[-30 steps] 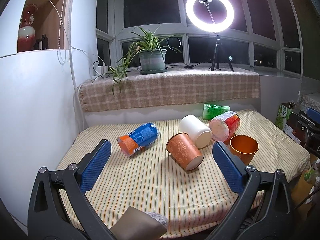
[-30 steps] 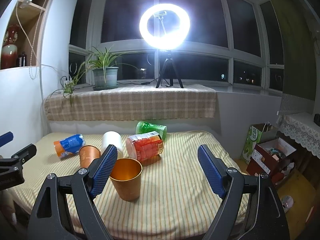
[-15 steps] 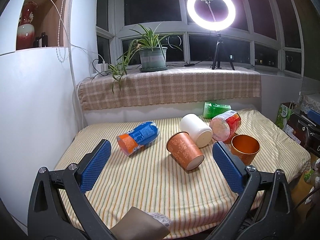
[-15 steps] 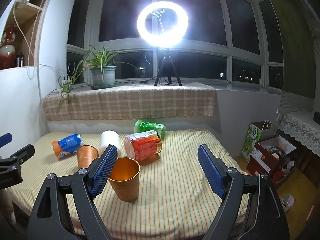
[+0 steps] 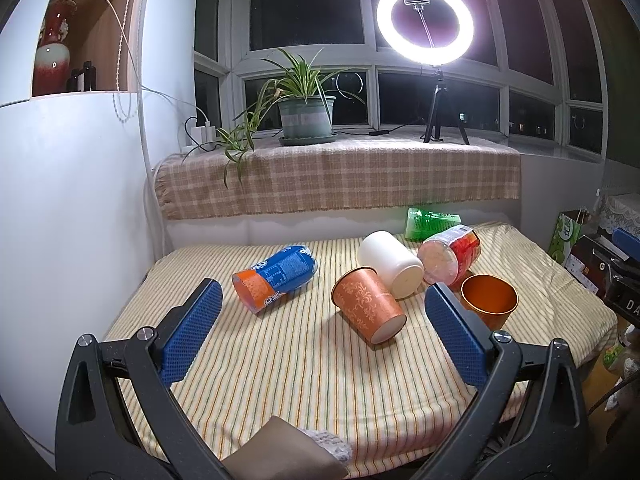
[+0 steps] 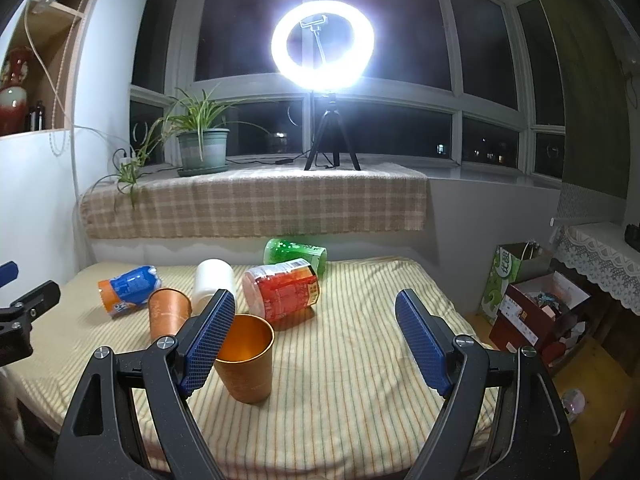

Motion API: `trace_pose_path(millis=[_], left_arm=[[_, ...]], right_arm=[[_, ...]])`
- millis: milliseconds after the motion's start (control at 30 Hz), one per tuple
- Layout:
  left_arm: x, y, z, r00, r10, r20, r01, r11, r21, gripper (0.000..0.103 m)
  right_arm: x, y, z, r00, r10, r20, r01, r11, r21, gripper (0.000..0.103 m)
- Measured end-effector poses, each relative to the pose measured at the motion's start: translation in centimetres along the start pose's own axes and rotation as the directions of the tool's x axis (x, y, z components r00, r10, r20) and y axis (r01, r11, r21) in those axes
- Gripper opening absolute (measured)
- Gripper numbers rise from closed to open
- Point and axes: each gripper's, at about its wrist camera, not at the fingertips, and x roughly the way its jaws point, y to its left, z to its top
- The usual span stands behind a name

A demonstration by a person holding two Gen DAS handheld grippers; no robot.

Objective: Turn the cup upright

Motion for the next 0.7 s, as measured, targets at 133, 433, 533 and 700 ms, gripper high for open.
trace_pose_path(millis=[133,433,533,700], left_arm=[[0.01,-0.02,0.11,1.0,0.002,0.002,-0.002,1.0,-0.001,0.103],[-0.05,0.04,0.16,1.0,0.003,0.003,-0.003,1.0,-0.004,0.103],[0.03,-0.02,0.34,1.0,0.004,0.008,-0.004,1.0,-0.006,0.103],[0.11,0.16,0.95,1.0,0.023,0.02,-0.023,1.0,-0.012,0.103]], right_arm=[[0.17,-0.08,-0.02,1.0,-0.005,-0.003,0.005,1.0,0.002,0.082],[0.28,-0.09,-0.02,1.0,-0.007,-0.005,0.007,1.0,0.0,0.082],[0.32,-0.1,-0.03,1.0,-0.007,-0.006,0.007,1.0,0.0,0.082],[0.5,-0.21,-0.2,1.0,-0.008,-0.01,0.008,1.0,-0.001,0.082]])
